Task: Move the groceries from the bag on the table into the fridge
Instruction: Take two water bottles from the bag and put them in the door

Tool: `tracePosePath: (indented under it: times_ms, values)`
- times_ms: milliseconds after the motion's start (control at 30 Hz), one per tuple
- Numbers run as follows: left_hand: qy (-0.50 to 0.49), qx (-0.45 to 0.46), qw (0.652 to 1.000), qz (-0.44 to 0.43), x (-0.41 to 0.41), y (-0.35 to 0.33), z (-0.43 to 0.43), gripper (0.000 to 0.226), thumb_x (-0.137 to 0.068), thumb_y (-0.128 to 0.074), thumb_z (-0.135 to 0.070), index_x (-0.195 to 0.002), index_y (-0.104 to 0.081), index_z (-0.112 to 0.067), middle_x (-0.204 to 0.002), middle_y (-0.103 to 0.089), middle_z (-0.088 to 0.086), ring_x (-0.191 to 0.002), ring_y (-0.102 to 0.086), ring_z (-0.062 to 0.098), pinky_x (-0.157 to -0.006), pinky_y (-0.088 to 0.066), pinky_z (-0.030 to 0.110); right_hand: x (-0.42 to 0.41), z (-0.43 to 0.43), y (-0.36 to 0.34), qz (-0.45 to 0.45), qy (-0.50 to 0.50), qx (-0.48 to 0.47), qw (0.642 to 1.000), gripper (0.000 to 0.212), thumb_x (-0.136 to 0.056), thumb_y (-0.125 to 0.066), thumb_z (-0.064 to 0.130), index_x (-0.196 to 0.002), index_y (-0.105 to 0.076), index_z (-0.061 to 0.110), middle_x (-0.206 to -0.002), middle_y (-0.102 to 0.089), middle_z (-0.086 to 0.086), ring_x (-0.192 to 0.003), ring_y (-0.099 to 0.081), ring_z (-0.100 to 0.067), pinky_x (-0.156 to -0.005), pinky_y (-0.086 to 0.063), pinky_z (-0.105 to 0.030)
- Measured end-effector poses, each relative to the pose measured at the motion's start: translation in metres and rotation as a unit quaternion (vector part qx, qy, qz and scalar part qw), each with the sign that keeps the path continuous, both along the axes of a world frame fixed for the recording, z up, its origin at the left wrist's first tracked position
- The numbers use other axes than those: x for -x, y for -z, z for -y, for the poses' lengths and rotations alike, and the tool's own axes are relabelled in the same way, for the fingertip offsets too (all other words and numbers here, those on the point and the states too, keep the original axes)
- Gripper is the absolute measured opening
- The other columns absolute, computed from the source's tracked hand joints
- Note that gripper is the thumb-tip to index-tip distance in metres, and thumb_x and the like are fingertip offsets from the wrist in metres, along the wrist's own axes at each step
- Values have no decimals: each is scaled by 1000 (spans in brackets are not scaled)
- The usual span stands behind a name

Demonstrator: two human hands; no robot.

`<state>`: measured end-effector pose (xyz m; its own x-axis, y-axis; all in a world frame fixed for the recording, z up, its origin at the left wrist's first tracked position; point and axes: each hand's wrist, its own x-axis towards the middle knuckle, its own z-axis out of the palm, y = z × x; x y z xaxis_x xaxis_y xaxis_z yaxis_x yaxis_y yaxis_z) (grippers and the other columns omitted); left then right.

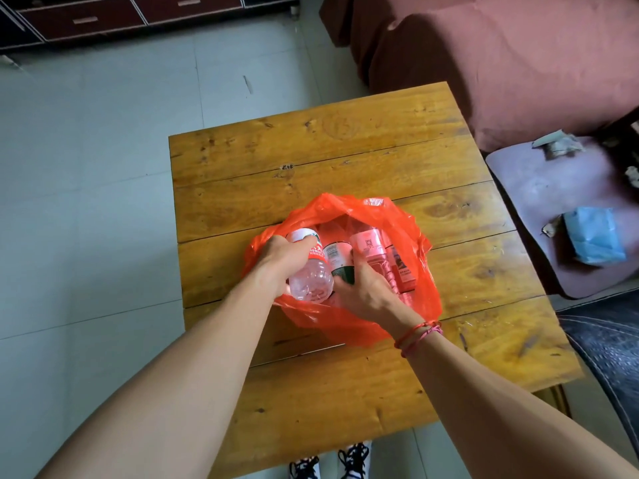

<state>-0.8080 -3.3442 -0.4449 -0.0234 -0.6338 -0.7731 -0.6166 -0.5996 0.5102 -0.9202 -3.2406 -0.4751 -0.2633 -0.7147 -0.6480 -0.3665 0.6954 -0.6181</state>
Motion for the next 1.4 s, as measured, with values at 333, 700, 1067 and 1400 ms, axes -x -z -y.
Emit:
tracePosePath:
  times_ms: [333, 700, 1067, 1400]
  values:
    - [-50, -58, 994, -80, -8, -33, -2, 37, -82, -77, -33, -105, -62, -9, -91, -72, 11, -71, -71, 21, -47, -55, 32, 19, 11, -45, 108, 146, 16, 983, 15, -87, -67, 26, -91, -69, 11, -76, -67, -4, -67, -65, -23, -62, -55, -36]
    - [-15, -65, 983, -174, -31, -132, -40, 55, -77, -81, -39, -110, -66, 2, -97, -75, 21, -90, -73, 36, -85, -56, 60, 36, -33, -165, 215, 256, 12, 942, 34, -88, -72, 29, -108, -69, 2, -104, -74, -24, -95, -73, -42, -84, -58, -60]
    - [60, 40, 930, -360, -49, -293, -73, 60, -59, -81, -25, -112, -65, -2, -105, -74, 18, -94, -72, 30, -80, -60, 47, 35, -84, -309, 274, 176, 181, 928, 35, -87, -70, 6, -120, -64, -3, -109, -72, -27, -87, -72, -36, -70, -62, -42]
    - [115, 233, 873, -413, -69, -428, -97, 65, -53, -86, -7, -114, -64, -9, -101, -76, 15, -95, -73, 32, -81, -59, 44, 23, -110, -450, 202, 139, 340, 908, 55, -61, -79, -3, -114, -64, 0, -98, -74, -20, -87, -72, -32, -81, -61, -51]
